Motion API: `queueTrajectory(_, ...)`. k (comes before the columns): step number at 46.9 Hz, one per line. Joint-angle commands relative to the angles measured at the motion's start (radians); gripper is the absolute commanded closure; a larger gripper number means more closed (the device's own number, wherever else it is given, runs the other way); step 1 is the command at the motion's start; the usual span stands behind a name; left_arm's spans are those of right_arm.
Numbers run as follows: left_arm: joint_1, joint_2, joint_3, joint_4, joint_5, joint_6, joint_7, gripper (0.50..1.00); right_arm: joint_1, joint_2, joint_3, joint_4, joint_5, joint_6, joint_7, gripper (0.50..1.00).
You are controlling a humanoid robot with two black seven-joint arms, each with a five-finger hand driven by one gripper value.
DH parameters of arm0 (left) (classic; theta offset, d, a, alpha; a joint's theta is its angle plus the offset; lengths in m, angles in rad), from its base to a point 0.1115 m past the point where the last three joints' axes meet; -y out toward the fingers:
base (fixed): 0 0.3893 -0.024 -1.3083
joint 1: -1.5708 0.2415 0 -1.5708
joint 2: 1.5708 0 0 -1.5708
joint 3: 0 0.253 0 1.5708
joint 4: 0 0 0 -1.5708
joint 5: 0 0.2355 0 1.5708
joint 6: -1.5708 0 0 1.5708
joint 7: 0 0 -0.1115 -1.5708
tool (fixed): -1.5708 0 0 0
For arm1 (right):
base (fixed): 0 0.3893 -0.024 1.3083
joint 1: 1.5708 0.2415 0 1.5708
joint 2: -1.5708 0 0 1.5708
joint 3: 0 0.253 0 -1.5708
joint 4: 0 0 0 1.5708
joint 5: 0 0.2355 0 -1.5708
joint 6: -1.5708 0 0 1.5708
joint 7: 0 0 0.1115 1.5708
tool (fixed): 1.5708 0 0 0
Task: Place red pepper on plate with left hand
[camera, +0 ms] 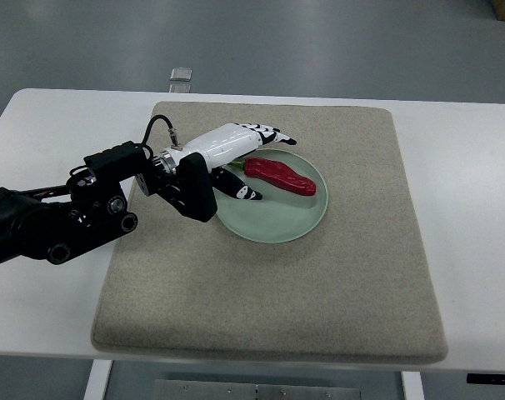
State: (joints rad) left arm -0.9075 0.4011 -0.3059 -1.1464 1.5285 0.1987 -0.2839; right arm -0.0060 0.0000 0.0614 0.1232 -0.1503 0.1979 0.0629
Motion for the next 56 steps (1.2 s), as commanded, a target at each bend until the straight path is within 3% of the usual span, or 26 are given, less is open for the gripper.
queueTrajectory(1, -0.001, 0.001, -0.007, -0.001, -0.004, 0.005, 0.000, 0.564, 0.000, 0.000, 0.000, 0.001, 0.000, 0.000, 0.000, 0.568)
queueTrajectory(5, 0.001, -0.001, -0.012, -0.003, -0.050, 0.047, 0.000, 0.538, 0.000, 0.000, 0.000, 0.001, 0.000, 0.000, 0.000, 0.568)
queueTrajectory(21, 0.006, 0.001, -0.074, -0.003, -0.427, 0.194, 0.000, 0.536, 0.001, 0.000, 0.000, 0.001, 0.000, 0.000, 0.000, 0.568)
queueTrajectory(37, 0.052, -0.001, -0.216, -0.001, -0.902, 0.280, 0.000, 0.536, 0.000, 0.000, 0.000, -0.001, 0.000, 0.000, 0.000, 0.568)
queueTrajectory(56, 0.157, -0.017, -0.430, 0.020, -1.219, 0.295, 0.000, 0.504, 0.000, 0.000, 0.000, -0.001, 0.000, 0.000, 0.000, 0.568)
